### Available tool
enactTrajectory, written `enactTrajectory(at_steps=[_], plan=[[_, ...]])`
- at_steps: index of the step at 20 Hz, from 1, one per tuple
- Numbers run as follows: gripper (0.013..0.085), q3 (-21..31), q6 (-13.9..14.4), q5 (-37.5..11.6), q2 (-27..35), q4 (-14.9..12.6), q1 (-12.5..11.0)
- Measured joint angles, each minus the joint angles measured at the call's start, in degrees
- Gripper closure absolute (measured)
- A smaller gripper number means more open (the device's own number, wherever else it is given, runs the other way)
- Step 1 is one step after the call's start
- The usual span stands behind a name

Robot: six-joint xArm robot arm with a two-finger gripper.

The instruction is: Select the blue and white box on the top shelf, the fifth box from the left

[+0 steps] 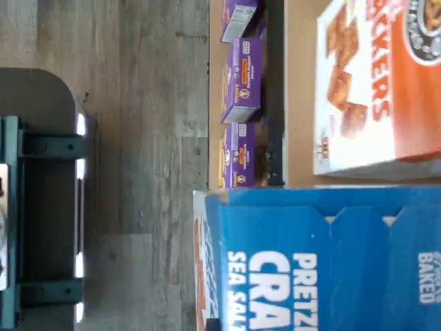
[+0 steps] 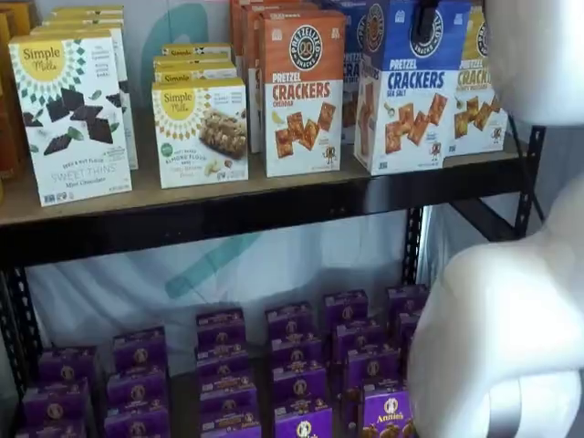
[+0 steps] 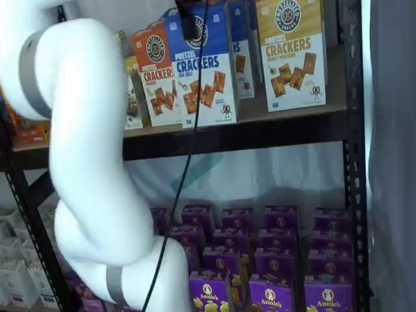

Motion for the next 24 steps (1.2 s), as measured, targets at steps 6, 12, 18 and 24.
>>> enactTrajectory(at_steps=[6, 12, 18, 24], plan=[[0.037, 6.22, 0.76, 0.41, -6.28, -1.71, 1.47], [0.037, 12.21, 1.75, 1.14, -12.0, -2.32, 2.71], [0.037, 16.87, 2.99, 2.08, -15.65, -3.6, 4.47], [0.037, 20.93, 3.18, 1.0, -18.56, -3.36, 4.54]])
